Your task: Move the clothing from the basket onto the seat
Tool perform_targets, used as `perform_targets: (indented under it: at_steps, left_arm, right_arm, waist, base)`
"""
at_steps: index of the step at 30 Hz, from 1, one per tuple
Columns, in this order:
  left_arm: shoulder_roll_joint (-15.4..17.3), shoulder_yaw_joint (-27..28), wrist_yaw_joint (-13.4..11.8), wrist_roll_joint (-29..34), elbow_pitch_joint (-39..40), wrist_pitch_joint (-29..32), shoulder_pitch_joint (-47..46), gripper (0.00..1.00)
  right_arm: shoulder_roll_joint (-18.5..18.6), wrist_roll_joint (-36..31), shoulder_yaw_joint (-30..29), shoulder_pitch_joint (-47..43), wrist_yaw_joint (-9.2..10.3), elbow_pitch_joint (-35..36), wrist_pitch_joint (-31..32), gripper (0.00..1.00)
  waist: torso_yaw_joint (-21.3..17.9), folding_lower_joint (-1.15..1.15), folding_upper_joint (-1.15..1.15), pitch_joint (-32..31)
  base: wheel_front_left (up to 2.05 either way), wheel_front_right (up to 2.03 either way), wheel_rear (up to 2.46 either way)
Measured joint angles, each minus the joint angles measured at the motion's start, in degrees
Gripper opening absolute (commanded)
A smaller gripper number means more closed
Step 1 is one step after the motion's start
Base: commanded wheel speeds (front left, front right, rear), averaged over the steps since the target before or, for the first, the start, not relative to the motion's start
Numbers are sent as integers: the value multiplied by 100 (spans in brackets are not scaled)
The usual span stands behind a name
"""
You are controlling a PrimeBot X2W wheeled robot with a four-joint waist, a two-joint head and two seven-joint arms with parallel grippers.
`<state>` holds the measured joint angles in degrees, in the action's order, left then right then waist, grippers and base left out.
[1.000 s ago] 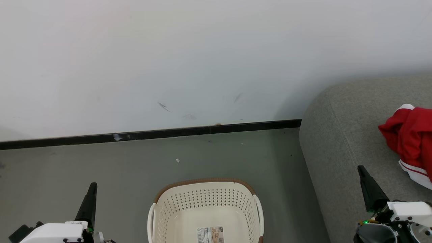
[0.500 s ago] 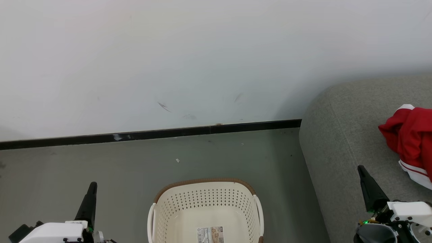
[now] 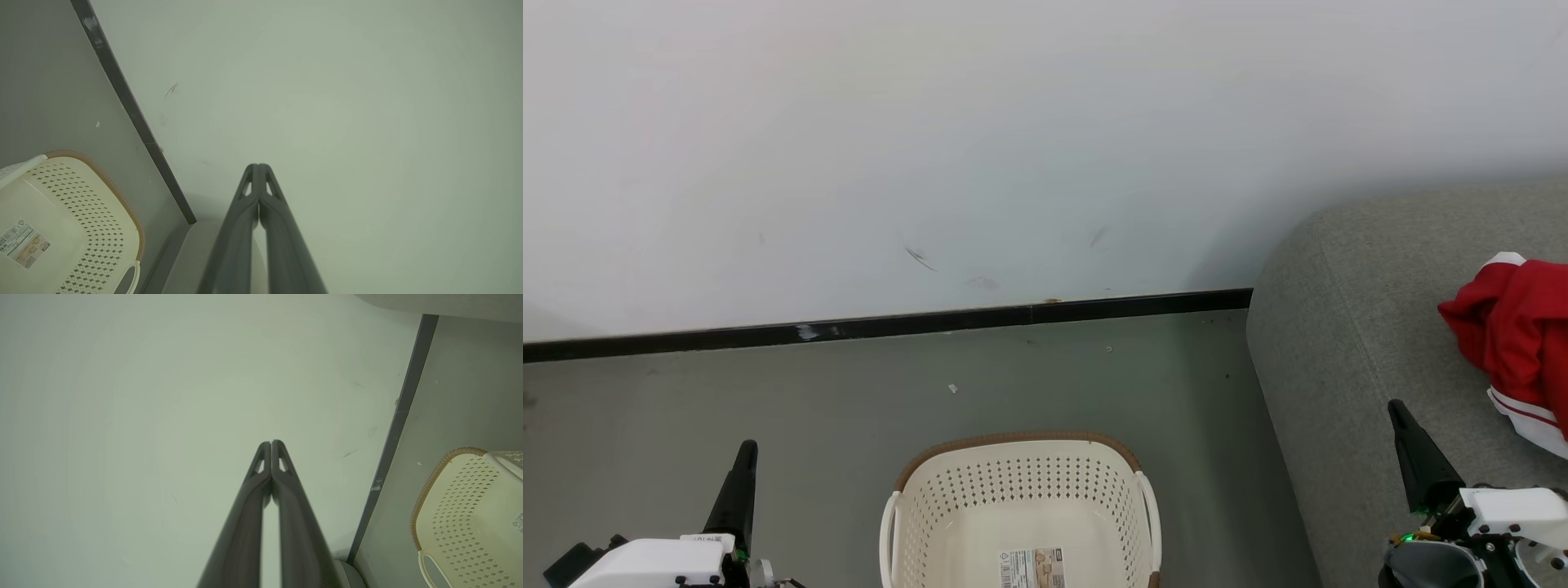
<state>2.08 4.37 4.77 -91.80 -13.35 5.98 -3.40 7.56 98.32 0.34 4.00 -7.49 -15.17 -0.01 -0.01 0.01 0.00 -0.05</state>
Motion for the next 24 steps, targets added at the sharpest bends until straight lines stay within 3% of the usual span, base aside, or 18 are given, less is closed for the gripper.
perform_targets:
  at_steps: [24]
  left_arm:
    - [0,5,1,0,-4,0,-1,0]
  right_arm:
    - [2,0,3,0,0,0,0,0]
  waist:
    - [0,0,0,0]
  base:
    - [0,0,0]
